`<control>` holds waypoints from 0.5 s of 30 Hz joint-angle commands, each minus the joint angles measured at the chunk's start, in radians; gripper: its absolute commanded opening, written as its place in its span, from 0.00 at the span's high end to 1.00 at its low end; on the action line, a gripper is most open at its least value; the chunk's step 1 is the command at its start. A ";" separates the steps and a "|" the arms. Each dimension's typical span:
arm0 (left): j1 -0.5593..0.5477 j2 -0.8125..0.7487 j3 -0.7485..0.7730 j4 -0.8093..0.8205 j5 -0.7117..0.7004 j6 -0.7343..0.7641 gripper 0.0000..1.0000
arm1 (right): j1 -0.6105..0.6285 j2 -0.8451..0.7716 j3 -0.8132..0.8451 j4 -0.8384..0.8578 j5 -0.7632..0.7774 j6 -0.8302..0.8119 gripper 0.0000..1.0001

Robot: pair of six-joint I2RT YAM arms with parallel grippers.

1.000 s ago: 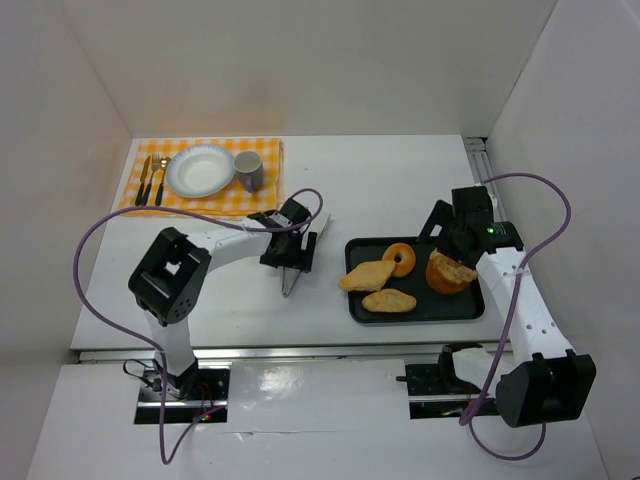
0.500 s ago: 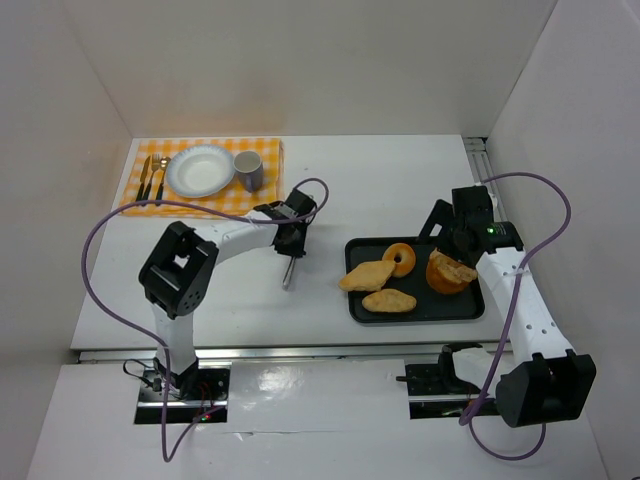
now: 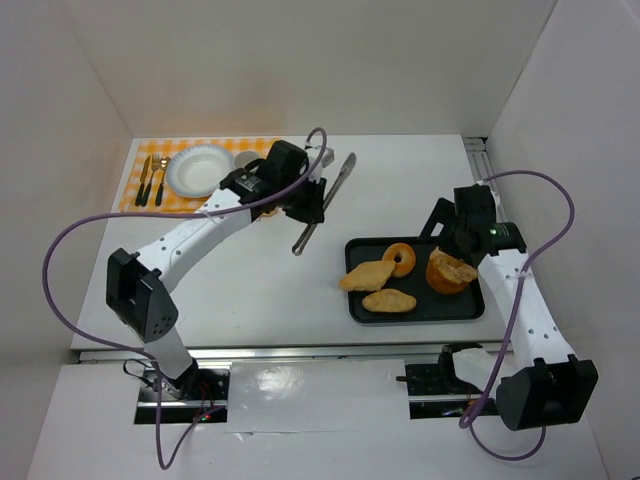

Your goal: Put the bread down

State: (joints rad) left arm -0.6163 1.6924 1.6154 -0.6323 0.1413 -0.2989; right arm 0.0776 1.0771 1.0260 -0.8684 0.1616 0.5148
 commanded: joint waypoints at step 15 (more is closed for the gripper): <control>-0.142 0.001 0.055 -0.155 0.067 0.092 0.47 | -0.002 -0.091 0.163 -0.075 0.093 -0.013 0.00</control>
State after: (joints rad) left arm -0.7612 1.7199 1.6547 -0.7967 0.2169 -0.2321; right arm 0.0776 1.0058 1.1484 -0.9096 0.2287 0.5076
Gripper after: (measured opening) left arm 0.531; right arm 0.999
